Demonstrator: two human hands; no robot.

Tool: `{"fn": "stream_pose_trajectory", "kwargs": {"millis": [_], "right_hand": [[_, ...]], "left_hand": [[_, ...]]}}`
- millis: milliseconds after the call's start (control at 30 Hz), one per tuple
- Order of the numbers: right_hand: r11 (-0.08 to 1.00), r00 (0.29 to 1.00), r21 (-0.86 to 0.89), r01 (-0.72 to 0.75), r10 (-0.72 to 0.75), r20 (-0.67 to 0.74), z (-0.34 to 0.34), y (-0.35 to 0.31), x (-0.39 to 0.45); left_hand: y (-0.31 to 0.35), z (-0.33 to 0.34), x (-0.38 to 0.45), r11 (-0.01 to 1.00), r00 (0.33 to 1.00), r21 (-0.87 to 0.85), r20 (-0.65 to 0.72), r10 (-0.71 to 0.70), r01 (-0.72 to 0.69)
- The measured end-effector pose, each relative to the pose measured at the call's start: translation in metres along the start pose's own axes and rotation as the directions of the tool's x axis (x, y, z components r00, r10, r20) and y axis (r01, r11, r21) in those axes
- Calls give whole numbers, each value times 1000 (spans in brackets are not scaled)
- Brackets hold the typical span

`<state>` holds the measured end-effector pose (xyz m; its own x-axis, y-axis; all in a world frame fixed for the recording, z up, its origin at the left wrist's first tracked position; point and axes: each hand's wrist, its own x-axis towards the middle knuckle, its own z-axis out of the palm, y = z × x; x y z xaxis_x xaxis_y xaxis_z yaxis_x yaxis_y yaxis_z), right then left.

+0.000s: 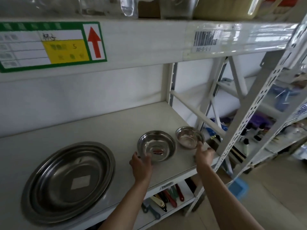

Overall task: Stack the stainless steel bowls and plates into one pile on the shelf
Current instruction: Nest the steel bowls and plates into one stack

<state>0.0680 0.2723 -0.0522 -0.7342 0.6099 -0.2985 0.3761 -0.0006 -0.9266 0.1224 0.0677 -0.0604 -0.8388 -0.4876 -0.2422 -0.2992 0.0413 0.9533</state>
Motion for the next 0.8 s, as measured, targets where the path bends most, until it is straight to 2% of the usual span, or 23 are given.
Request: {"fn": "stream_pose_trajectory", "kwargs": {"millis": [133,267,500,800], "right_hand": [[998,997,-64,-20,24,67,-2,1,18],[995,991,-88,-40,50,121,-7,-6,23],[986,971,100,-131,107,213,-12,-9,20],[959,976,251,-135,84,202,-10,-11,12]], "left_hand": [[-18,9,18,1000,1000,-28,-14,-8,8],[-8,8,9,998,1000,-52,14,-19,20],[-2,9,10,994,998,-99,57,-31,37],[-3,-5,11,995,995,-15,18,97,-96]]}}
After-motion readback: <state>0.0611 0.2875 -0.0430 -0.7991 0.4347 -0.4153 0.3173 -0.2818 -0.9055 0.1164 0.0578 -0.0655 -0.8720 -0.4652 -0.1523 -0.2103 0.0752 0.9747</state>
